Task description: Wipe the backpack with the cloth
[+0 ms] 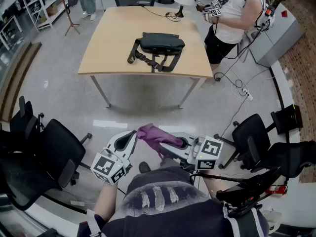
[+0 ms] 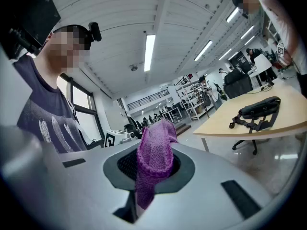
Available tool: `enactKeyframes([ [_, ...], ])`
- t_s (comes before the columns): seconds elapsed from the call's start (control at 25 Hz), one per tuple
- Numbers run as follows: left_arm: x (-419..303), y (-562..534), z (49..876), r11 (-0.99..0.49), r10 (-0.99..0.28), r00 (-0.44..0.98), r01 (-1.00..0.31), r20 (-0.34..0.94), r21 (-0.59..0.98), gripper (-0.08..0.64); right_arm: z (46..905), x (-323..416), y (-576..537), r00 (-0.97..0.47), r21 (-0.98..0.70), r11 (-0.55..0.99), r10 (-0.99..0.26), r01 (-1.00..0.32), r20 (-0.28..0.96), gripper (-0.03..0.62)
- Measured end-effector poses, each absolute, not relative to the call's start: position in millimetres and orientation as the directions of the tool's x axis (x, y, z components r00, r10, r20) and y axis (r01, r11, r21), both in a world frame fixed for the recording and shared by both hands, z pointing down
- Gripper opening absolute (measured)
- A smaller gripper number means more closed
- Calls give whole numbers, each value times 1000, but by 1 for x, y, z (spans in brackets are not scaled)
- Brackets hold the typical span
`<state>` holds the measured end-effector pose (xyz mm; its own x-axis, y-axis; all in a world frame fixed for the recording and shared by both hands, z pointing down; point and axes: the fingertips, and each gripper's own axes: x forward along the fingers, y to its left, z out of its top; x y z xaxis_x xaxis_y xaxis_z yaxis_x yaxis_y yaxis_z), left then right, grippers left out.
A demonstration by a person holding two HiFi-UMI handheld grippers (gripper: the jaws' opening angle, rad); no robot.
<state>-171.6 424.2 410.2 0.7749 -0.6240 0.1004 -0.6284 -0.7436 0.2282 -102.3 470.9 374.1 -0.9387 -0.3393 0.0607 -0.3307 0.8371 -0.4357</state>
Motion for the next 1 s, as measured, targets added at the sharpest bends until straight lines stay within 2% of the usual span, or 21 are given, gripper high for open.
enactKeyframes([
  [0.32,-134,390,416,-722,-635,755,-655,164,222,6,379,-59,433,-944,-450,837,-329,-311,39,32],
  [0.76,13,295,390,-744,-623,759,-649,188,159,6,383,99,326,-912,-522,778,-410,-349,-1,32],
  [1.0,57,265,404,-734,-620,753,-656,222,176,6,415,164,269,-861,-492,718,-484,-493,157,32],
])
